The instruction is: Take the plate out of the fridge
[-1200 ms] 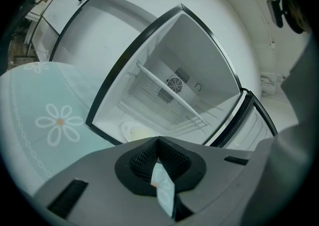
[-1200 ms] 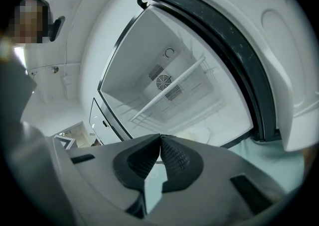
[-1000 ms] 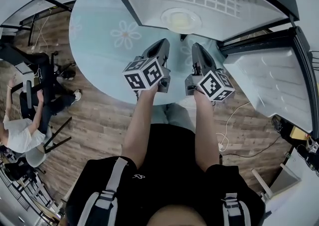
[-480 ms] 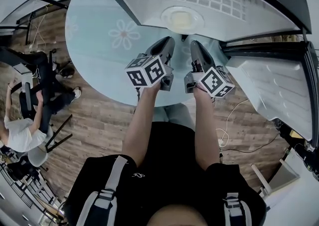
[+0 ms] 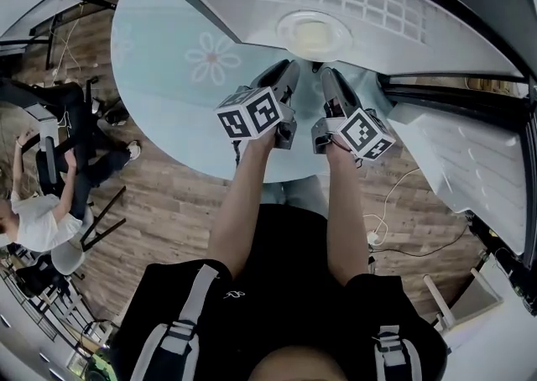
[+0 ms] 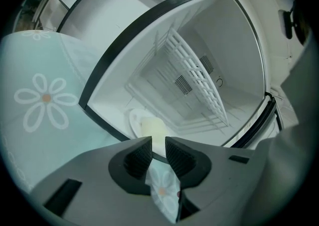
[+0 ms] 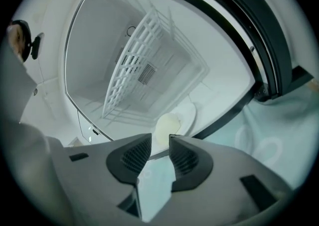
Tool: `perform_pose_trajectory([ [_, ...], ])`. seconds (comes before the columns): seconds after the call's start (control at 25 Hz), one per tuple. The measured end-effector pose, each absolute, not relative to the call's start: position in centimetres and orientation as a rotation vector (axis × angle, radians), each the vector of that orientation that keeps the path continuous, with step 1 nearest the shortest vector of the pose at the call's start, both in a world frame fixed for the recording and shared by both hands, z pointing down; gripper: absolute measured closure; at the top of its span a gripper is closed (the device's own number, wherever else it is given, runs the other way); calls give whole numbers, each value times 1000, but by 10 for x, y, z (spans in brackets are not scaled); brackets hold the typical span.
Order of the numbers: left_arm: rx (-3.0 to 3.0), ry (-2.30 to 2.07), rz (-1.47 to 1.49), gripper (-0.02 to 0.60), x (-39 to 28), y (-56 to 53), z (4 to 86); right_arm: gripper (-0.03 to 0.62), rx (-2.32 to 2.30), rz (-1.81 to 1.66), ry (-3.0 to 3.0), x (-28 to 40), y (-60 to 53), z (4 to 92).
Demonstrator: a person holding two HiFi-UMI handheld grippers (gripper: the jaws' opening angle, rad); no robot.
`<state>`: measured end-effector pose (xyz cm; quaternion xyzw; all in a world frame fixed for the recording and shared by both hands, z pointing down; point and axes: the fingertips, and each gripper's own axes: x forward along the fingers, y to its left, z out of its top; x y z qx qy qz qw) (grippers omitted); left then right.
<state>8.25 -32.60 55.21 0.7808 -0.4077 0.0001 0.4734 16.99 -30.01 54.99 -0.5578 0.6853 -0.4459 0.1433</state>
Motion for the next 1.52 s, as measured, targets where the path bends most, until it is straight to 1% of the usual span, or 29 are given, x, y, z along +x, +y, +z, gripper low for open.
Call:
perform_pose_trajectory([
  [0.28, 1826, -1043, 24, 486, 84, -338, 580, 479, -1576, -1378, 1816, 174, -302, 574],
  [0.36, 1797, -1063, 9, 486, 81, -344, 586, 434, -1549, -1396, 1768, 174, -305, 579],
  [0.72, 1712, -1024, -77, 486, 85, -357, 597, 434, -1494, -1435, 1639, 176, -321, 592],
  [0.84, 1702, -1009, -92, 474, 89, -361, 600, 450, -1498, -1429, 1612, 179, -330, 592],
  [1.0, 1687, -1000, -105, 474, 87, -361, 600, 488, -1496, -1421, 1564, 178, -335, 589],
  [1.16, 1681, -988, -117, 472, 90, -363, 600, 503, -1487, -1426, 1506, 181, -341, 588],
  [1.28, 1680, -982, -107, 480, 93, -362, 602, 548, -1490, -1448, 1452, 185, -341, 595],
  [1.4, 1689, -995, -80, 482, 92, -361, 603, 557, -1485, -1467, 1422, 183, -340, 597],
  [1.48, 1718, -1023, -47, 499, 91, -358, 601, 560, -1487, -1482, 1417, 182, -337, 597],
  [1.52, 1733, -1038, -29, 499, 92, -356, 600, 557, -1490, -1487, 1418, 182, -334, 596],
])
